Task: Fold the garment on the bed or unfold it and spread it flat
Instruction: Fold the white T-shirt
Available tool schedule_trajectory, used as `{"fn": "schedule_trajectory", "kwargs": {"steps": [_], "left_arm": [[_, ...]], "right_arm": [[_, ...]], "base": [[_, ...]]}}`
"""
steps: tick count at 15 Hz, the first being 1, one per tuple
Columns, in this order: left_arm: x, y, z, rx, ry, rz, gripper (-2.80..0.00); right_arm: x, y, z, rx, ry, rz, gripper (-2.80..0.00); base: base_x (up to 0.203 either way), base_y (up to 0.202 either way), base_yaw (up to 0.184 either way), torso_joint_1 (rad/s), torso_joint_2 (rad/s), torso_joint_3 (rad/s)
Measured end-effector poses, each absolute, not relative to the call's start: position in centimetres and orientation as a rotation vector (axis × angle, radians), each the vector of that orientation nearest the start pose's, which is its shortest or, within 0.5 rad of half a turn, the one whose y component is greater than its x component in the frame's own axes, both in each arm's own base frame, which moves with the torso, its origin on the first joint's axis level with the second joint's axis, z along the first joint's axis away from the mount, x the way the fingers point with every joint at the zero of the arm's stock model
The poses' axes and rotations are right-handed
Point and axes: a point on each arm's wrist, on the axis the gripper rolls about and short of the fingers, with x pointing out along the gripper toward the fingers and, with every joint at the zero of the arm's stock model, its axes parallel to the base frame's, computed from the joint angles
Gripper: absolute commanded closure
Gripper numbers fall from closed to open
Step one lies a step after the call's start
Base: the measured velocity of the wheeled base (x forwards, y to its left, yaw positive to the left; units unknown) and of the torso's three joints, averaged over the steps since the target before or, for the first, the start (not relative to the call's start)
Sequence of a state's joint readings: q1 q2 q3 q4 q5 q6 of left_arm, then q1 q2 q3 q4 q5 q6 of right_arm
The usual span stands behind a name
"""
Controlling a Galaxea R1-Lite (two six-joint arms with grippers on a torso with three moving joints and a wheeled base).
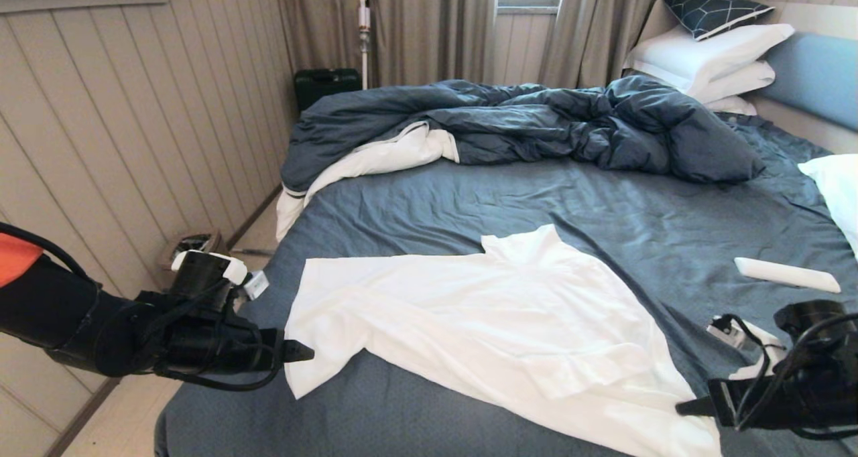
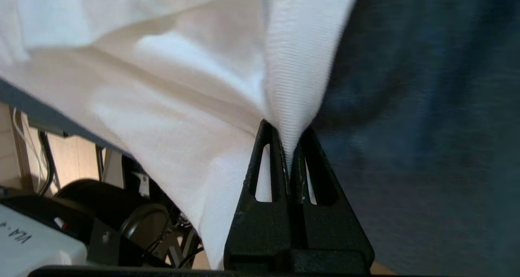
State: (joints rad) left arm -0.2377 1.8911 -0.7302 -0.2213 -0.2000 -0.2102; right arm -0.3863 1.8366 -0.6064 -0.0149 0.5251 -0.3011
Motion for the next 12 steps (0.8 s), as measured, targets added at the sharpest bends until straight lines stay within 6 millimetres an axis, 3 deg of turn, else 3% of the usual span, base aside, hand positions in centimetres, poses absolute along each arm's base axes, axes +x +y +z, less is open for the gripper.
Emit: {"fn": "schedule_trajectory", "kwargs": {"steps": [6, 12], "left_arm": [[28.5, -7.4, 7.1, -0.171, 0.992, -0.309, -2.8], [28.4, -9.3, 8.1, -0.277, 1.04, -0.503, -2.8]], "right_arm": [[22.5, -11.4, 6.4, 0.284, 0.994, 0.169, 0.0], [23.5, -12.0, 6.6, 0.272, 0.974, 0.168, 0.0]], "base": [[0.0, 0.0, 0.0, 0.0, 0.0, 0.0], [0.0, 0.0, 0.0, 0.0, 0.0, 0.0]]}}
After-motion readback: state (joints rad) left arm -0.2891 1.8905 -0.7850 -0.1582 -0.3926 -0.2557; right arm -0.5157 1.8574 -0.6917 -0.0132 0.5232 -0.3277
